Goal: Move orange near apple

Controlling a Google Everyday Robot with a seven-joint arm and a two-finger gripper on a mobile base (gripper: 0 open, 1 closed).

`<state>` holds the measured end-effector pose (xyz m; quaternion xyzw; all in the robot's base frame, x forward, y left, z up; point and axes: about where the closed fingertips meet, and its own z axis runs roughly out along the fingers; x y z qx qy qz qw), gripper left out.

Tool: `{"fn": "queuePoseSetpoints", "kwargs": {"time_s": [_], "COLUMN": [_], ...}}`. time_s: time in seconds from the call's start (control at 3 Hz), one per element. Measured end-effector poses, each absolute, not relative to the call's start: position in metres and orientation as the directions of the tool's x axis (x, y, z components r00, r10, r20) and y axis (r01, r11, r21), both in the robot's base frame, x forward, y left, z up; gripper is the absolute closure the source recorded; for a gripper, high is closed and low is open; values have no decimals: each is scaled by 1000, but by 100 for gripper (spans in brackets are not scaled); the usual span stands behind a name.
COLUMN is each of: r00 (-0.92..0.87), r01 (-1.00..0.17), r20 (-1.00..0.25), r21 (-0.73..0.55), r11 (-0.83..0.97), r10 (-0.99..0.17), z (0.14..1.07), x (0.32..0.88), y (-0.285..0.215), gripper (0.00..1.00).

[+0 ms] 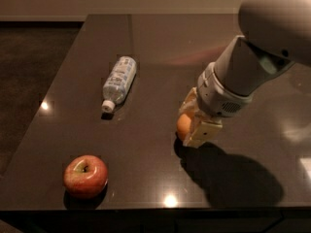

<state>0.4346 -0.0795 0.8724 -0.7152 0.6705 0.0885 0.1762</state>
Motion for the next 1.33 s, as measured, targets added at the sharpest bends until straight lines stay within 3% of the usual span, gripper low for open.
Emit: {"fn": "queuePoseSetpoints", "kwargs": {"time_s": [0.67, 1.33], "r00": [278, 365], "r01": [-961, -930], "r20": [-385, -410], "r21": [-126, -129], "r11": [-248, -343], "r10": [-880, -836], "z": [859, 856], "x": [399, 392], "y": [-11, 27], "gripper": [100, 100]}}
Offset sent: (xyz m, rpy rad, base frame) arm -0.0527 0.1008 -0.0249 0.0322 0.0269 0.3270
